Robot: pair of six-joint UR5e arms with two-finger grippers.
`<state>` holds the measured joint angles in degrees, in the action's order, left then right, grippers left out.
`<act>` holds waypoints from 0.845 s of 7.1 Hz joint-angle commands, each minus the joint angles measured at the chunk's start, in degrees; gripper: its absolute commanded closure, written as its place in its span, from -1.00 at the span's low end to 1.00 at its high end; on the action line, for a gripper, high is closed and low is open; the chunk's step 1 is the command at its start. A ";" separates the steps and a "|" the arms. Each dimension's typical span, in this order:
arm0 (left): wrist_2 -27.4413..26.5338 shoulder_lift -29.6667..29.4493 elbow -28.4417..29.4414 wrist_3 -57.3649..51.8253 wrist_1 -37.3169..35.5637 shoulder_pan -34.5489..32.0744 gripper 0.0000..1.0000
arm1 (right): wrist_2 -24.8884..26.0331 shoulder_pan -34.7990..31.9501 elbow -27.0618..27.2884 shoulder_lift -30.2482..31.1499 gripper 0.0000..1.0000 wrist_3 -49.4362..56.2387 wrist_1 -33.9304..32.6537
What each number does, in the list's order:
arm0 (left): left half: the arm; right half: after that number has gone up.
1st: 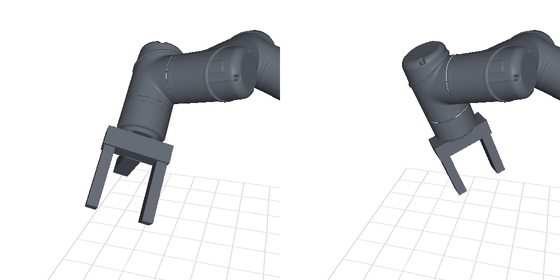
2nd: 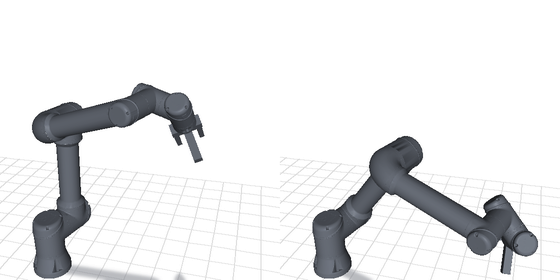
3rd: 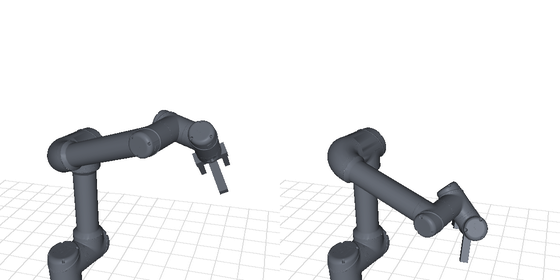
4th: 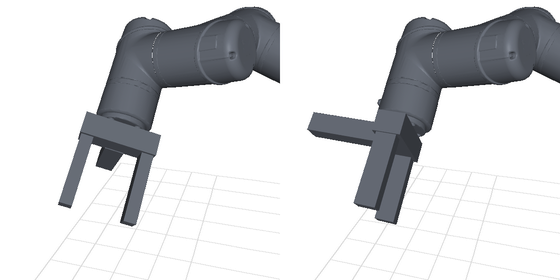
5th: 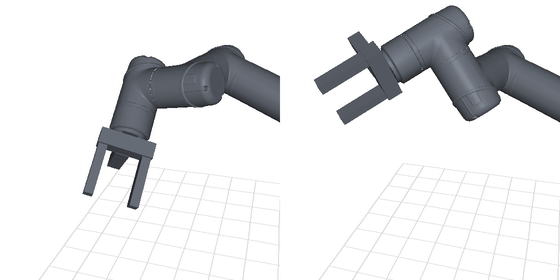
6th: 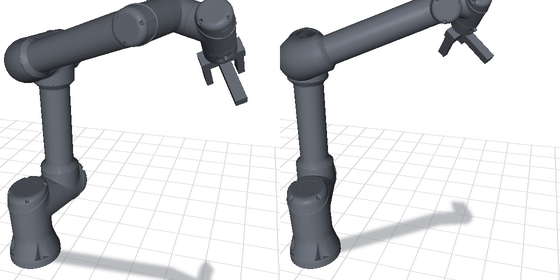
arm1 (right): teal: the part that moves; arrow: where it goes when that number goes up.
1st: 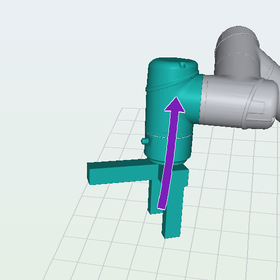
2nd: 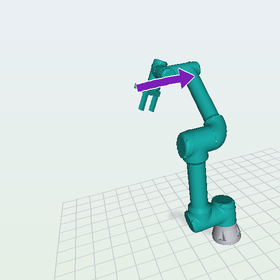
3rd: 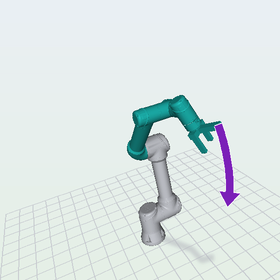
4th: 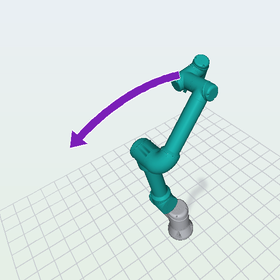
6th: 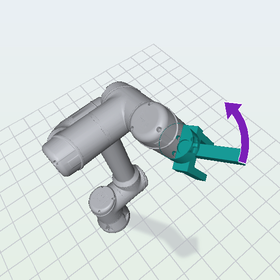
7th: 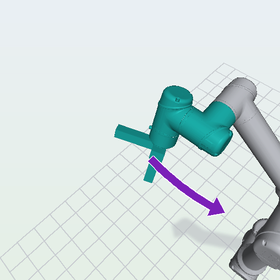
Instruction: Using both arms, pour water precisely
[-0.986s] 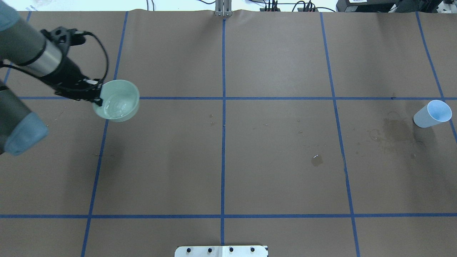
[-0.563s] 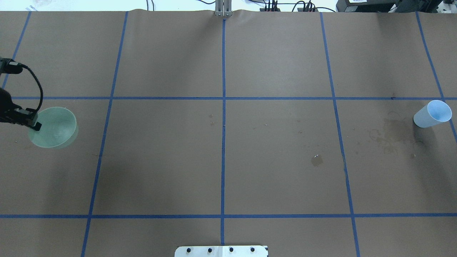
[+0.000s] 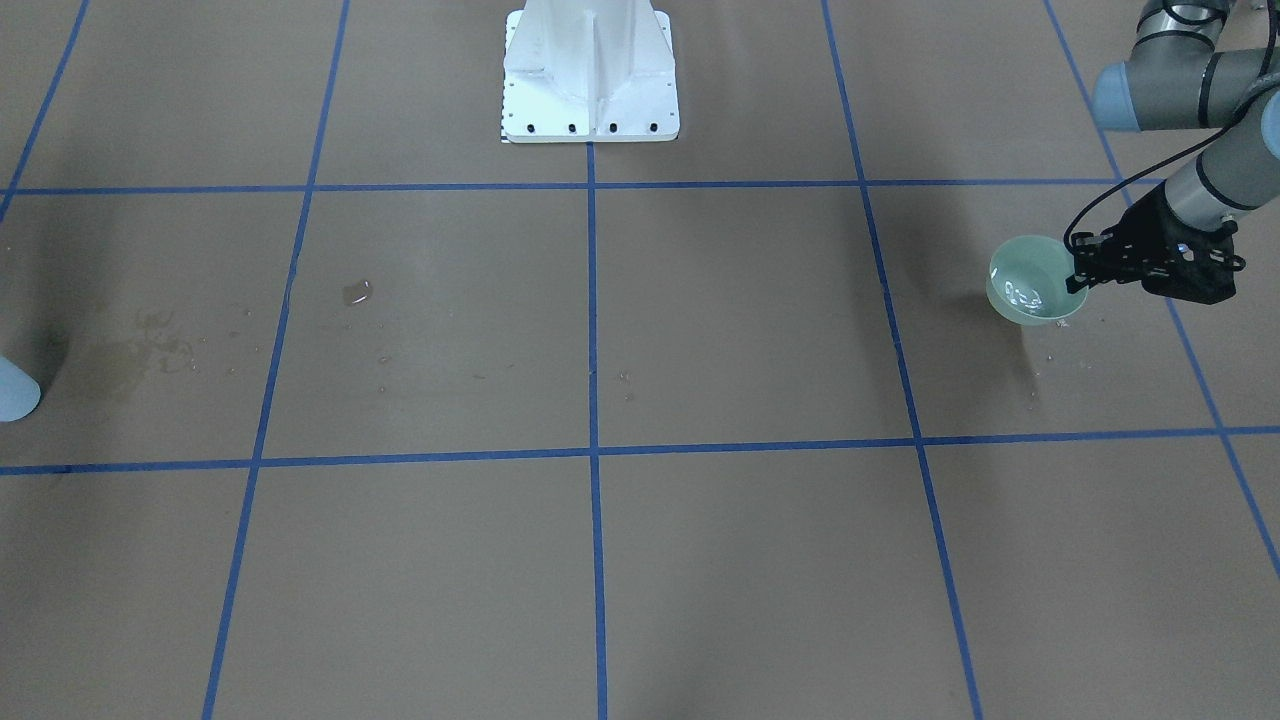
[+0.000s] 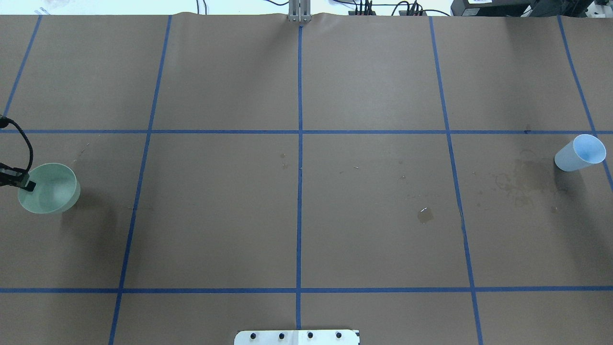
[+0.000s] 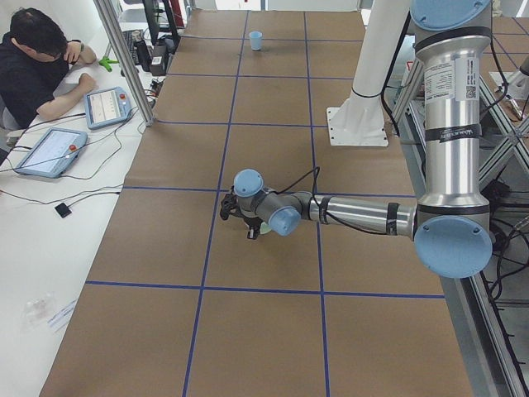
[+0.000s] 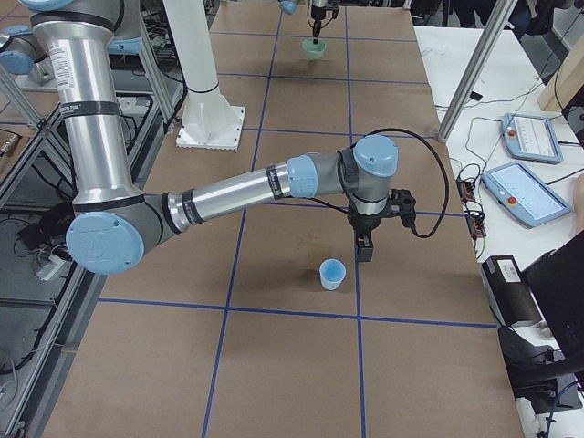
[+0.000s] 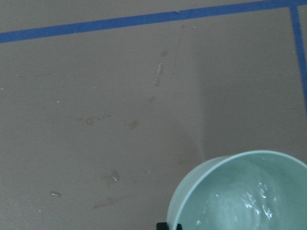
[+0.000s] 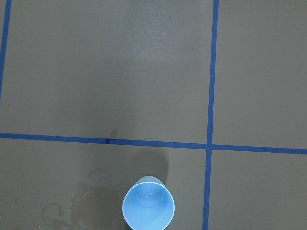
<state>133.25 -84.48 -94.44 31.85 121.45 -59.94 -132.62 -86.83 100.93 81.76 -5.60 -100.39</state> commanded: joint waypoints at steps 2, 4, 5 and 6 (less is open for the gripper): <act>-0.27 0.01 2.60 -0.38 3.25 -0.09 -0.99 | -0.01 -0.10 0.06 -0.02 -0.98 0.06 0.11; 0.08 0.02 2.25 -0.73 5.64 -3.48 -1.00 | -0.10 -0.10 0.06 0.16 -0.98 0.15 0.11; 0.17 -1.03 1.98 -0.73 5.20 -6.39 -1.00 | -0.01 -0.27 -0.03 0.94 -0.98 0.41 0.11; -0.18 -1.13 0.15 -0.73 4.59 -7.11 -1.00 | 0.08 -0.36 0.06 1.56 -0.98 0.15 0.20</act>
<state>133.28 -85.12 -92.72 31.14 126.57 -65.14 -132.64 -87.06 100.94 82.53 -5.36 -100.26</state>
